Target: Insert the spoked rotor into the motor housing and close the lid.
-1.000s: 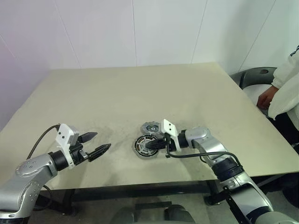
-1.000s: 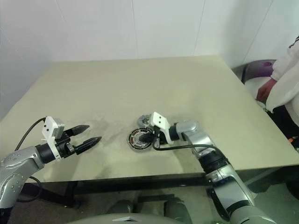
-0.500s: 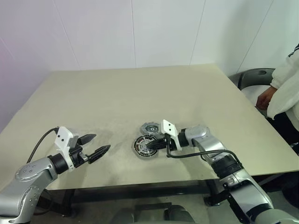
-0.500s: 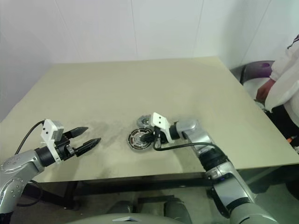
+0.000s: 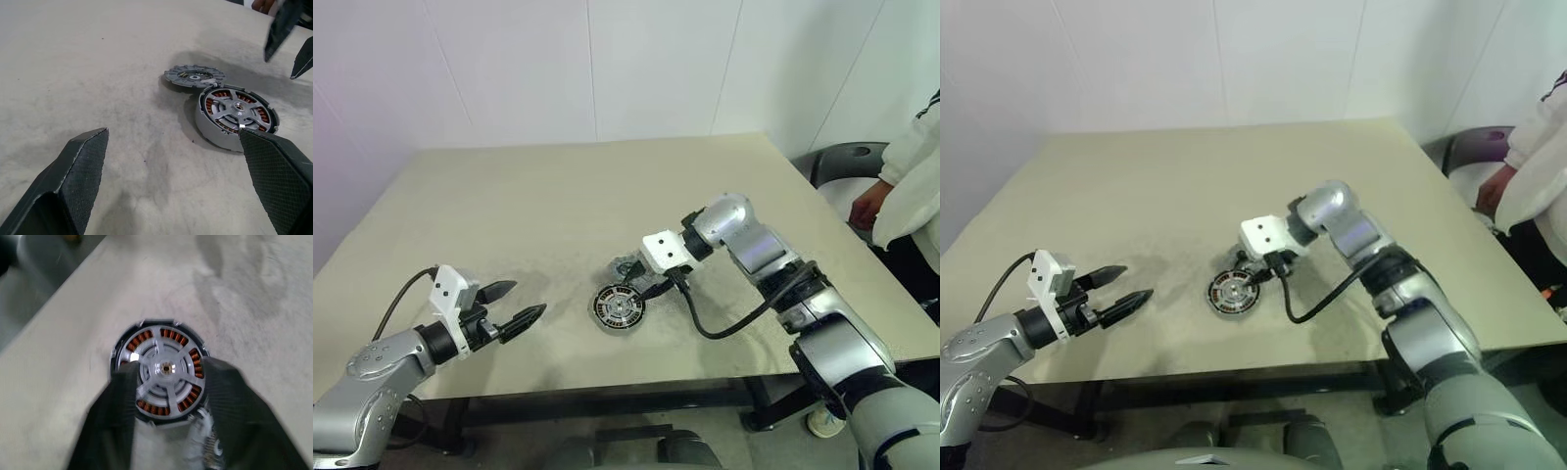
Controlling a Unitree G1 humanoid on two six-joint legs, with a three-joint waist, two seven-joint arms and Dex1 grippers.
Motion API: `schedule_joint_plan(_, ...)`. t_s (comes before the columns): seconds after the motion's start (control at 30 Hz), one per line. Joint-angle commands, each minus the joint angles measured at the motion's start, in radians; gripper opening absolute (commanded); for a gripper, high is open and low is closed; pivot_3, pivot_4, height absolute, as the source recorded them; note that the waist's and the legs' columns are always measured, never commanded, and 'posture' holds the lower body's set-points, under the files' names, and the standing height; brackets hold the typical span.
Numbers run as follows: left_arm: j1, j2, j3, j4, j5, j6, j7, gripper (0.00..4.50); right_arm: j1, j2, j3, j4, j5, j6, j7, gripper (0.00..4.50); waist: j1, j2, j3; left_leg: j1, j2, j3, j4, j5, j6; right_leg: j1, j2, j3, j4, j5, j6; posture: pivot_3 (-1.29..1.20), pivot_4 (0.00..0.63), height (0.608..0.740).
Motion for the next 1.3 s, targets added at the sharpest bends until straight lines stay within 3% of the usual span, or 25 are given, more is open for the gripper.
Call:
schedule_joint_plan(0.03,0.012,0.007,0.026,-0.035,-0.003,-0.023,-0.016,4.50,-0.072,-0.023,0.066,0.067,-0.049,-0.230,0.023,3.19,0.000,0.000,0.000,0.000,0.000,0.000,0.000,0.000,0.000,0.000,0.000,0.000,0.000,0.000,0.000,0.00,0.000,0.740)
schedule_joint_plan(0.17,0.039,0.019,0.024,-0.052,0.029,-0.067,-0.043,4.50,-0.105,-0.013,0.120,0.176,-0.148,-0.503,-0.005,4.49,0.000,0.000,0.000,0.000,0.000,0.000,-0.001,0.000,0.000,0.000,0.000,0.000,0.000,-0.001,-0.002,0.00,0.000,0.740)
schedule_joint_plan(0.43,0.071,0.033,0.015,-0.062,0.083,-0.171,-0.106,4.50,-0.182,0.064,0.170,0.400,-0.364,-0.744,-0.215,4.49,-0.008,0.001,0.000,0.001,0.000,0.000,-0.001,0.000,0.000,-0.001,0.000,0.001,0.002,-0.001,-0.003,0.00,0.000,0.740)
schedule_joint_plan(0.83,0.083,0.045,0.004,-0.034,0.134,-0.273,-0.175,4.50,-0.219,0.104,0.218,0.531,-0.519,-0.823,-0.349,4.49,-0.026,0.002,0.001,0.001,0.000,0.000,-0.001,0.000,0.000,-0.002,0.000,0.001,0.005,-0.002,-0.003,0.00,0.000,0.740)
schedule_joint_plan(0.97,0.078,0.044,0.002,-0.030,0.133,-0.270,-0.177,4.50,-0.210,0.111,0.221,0.534,-0.518,-0.812,-0.338,3.56,-0.025,0.002,0.001,0.002,0.000,0.000,0.000,0.000,0.000,-0.003,0.000,0.001,0.010,-0.002,-0.004,0.00,0.000,0.740)
schedule_joint_plan(1.3,0.068,0.037,-0.008,-0.029,0.136,-0.260,-0.160,4.50,-0.167,0.125,0.195,0.472,-0.429,-0.697,-0.221,0.15,-0.024,0.002,0.001,0.003,0.000,-0.001,0.001,0.001,-0.001,-0.002,0.000,0.001,0.012,-0.003,-0.005,0.00,0.000,0.740)
